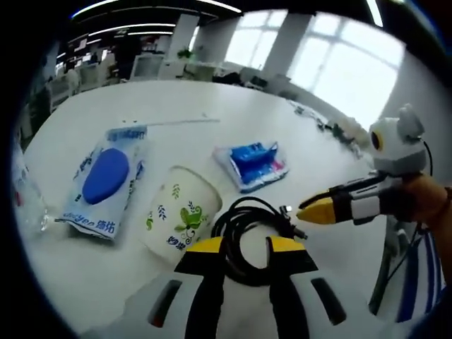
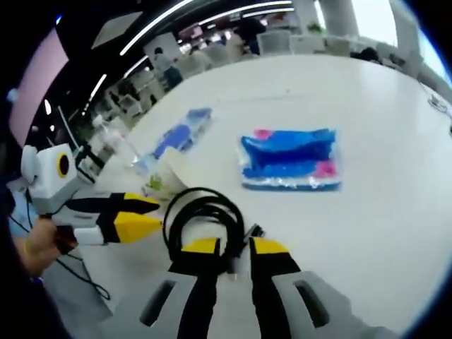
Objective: Arrange the tabletop items into an orderly group along one side of the table until the central work area is clear of visible clutter.
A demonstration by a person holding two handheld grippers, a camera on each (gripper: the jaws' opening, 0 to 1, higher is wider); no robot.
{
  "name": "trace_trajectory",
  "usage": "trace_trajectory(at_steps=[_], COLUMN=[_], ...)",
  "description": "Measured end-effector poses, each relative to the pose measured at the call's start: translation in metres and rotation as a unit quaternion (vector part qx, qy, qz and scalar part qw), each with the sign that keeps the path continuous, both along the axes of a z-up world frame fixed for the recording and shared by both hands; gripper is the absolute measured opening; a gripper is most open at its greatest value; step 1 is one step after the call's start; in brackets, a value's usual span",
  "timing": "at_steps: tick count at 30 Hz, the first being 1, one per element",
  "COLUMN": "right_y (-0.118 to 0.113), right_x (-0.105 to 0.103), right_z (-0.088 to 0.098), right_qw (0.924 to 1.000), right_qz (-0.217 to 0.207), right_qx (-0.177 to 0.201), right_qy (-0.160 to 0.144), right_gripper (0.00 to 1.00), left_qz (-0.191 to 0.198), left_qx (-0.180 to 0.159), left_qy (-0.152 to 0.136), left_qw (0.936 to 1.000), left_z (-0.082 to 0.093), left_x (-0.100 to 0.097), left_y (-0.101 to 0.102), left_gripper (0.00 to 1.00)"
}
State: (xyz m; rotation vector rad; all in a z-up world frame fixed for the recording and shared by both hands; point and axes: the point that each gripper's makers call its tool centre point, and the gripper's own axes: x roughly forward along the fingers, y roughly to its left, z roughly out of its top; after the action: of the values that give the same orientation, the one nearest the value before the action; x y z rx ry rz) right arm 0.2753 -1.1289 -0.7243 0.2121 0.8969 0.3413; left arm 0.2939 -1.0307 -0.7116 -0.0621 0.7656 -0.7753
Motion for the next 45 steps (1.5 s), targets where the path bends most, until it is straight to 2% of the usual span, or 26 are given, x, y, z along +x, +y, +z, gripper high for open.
trace_trajectory(at_steps=[3,5,8,18,20,24,29,34,45], right_y=[0.002,0.004,0.007,0.024,0.025,0.034,0.041,0.051,0.070], right_x=[0.000,0.001,0.000,0.003,0.004,0.006,0.009,0.016,0.028], right_z=[0.007,0.013,0.018,0.037,0.039,0.045,0.047,0.052,0.050], right_qw=[0.9999,0.9995,0.9991,0.9968,0.9965,0.9955,0.9945,0.9923,0.9871], right_qz=[0.000,0.006,0.014,0.035,0.038,0.046,0.057,0.070,0.111], right_qx=[0.008,0.003,-0.002,0.007,0.007,0.018,0.019,0.026,0.035], right_qy=[-0.012,-0.031,-0.040,-0.072,-0.075,-0.080,-0.086,-0.099,-0.110], right_gripper=[0.24,0.32,0.46,0.57,0.58,0.58,0.59,0.61,0.68], left_qz=[-0.001,0.003,0.002,0.004,0.002,-0.004,-0.007,-0.016,-0.032], left_qx=[-0.003,-0.006,-0.004,-0.010,-0.013,-0.022,-0.017,-0.014,-0.021], left_qy=[-0.011,-0.014,-0.027,-0.059,-0.063,-0.067,-0.081,-0.095,-0.098], left_qw=[0.9999,0.9999,0.9996,0.9982,0.9979,0.9975,0.9965,0.9953,0.9944], left_z=[0.008,0.014,0.021,0.040,0.042,0.046,0.051,0.056,0.067], left_x=[0.000,0.000,0.000,0.000,0.000,-0.002,-0.002,-0.002,-0.011], left_y=[0.003,0.006,0.012,0.029,0.031,0.036,0.049,0.057,0.072], left_gripper=[0.31,0.36,0.43,0.66,0.68,0.79,0.93,0.99,0.99])
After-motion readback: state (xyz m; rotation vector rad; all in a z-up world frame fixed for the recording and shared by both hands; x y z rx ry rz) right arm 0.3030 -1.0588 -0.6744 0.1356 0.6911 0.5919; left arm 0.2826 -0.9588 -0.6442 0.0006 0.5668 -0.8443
